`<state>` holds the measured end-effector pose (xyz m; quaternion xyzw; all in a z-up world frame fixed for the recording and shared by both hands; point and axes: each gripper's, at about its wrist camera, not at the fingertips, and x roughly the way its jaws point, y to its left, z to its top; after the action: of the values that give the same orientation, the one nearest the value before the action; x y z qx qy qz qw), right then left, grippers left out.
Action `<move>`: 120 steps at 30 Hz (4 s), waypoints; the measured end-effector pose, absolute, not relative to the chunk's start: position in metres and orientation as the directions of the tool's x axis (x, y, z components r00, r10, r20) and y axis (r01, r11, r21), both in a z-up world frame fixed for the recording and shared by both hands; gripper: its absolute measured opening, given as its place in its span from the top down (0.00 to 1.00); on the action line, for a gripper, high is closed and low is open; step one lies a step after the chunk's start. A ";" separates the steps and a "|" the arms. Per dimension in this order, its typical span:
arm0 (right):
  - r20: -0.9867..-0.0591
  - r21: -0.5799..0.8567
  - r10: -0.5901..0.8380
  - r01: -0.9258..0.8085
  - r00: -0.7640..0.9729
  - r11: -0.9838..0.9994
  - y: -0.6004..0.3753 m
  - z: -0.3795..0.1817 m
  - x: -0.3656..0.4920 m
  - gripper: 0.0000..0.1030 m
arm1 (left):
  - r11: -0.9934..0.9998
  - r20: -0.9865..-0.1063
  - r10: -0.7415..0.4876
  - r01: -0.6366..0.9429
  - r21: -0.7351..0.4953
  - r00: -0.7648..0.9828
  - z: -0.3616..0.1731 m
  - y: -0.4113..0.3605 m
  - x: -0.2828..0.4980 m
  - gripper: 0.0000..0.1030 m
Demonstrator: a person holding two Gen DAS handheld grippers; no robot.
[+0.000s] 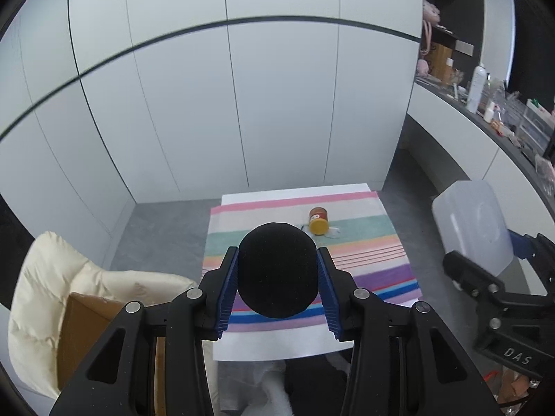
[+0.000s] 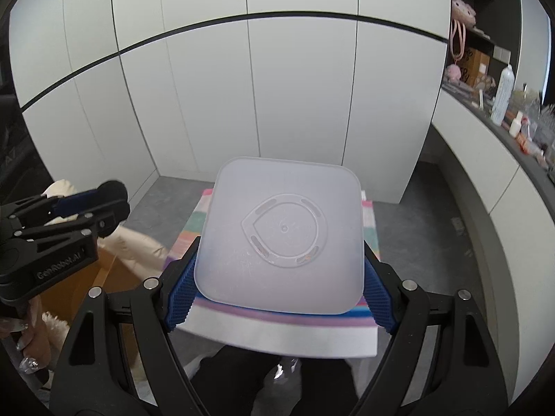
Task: Organize objects
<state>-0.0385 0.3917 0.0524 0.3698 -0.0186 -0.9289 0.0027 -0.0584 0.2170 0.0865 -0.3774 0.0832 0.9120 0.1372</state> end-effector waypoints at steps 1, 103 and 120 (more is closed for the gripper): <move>-0.688 0.044 -0.027 -0.005 -0.725 -0.999 0.391 0.051 -0.031 0.19 | -0.947 -0.708 0.192 -0.318 0.048 -0.679 0.087 0.215 -0.052 0.57; -0.822 0.034 -0.412 0.688 -0.393 -0.725 -0.032 -0.102 -0.079 0.18 | -0.900 -0.872 -0.216 0.435 0.004 -0.439 -0.095 -0.194 -0.034 0.31; -0.838 0.035 -0.395 0.687 -0.375 -0.726 -0.034 -0.114 -0.087 0.06 | -0.890 -0.900 -0.182 0.455 -0.020 -0.395 -0.100 -0.201 -0.036 0.16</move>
<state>-0.0865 -0.0343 -0.1143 0.4491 0.1624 -0.8131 0.3328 -0.0358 -0.2013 -0.1001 -0.5150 -0.1326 0.8246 -0.1930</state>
